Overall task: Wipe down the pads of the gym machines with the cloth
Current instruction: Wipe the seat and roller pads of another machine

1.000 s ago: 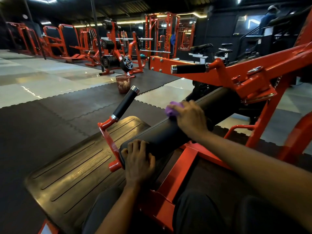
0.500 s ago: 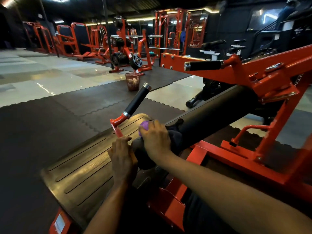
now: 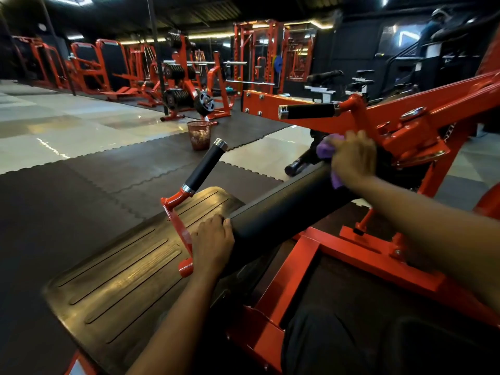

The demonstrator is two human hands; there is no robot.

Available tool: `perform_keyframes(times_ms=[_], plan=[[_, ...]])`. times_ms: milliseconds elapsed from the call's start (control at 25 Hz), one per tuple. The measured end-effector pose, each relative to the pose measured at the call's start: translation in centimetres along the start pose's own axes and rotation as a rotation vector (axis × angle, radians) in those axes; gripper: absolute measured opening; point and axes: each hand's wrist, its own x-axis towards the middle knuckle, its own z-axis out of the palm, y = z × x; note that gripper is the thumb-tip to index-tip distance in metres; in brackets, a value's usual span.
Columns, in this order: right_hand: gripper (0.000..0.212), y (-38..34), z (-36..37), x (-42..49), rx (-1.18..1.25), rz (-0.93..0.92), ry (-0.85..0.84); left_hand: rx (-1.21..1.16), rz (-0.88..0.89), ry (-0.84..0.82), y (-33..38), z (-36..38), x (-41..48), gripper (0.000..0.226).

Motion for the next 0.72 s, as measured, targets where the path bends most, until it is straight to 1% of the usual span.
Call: perform_keyframes(times_ms=[80,160,240,320,440,560,640,720], plan=[[0.034,1.6,-0.8,2.4,-0.061,0.056,-0.030,0.065,0.021,0.052,0.0,0.2,-1.2,0.038],[0.032,2.2,-0.9,3.4,-0.072,0.062,-0.088,0.147,0.072,0.121,0.4,0.3,-2.6,0.043],[0.033,0.9,-0.5,2.4,-0.086,0.085,-0.137,0.162,0.092,0.156,0.8,0.4,-3.6,0.046],[0.026,-2.6,0.0,0.2,-0.104,0.029,-0.167,0.153,0.081,0.172,0.8,0.4,-3.9,0.046],[0.020,-8.6,-0.7,-4.2,-0.086,-0.131,-0.197,0.115,0.083,0.163,0.6,0.3,-4.0,0.045],[0.021,-12.6,-0.6,-7.8,-0.021,-0.192,-0.231,-0.003,0.121,0.155,-0.4,-0.4,-4.5,0.042],[0.029,-14.6,-0.2,-10.1,0.021,-0.259,-0.253,-0.101,0.143,0.157,-0.9,-1.0,-3.9,0.035],[0.039,-15.4,0.0,-11.9,0.078,-0.362,-0.243,-0.120,0.113,0.149,-0.9,-1.4,-2.7,0.027]])
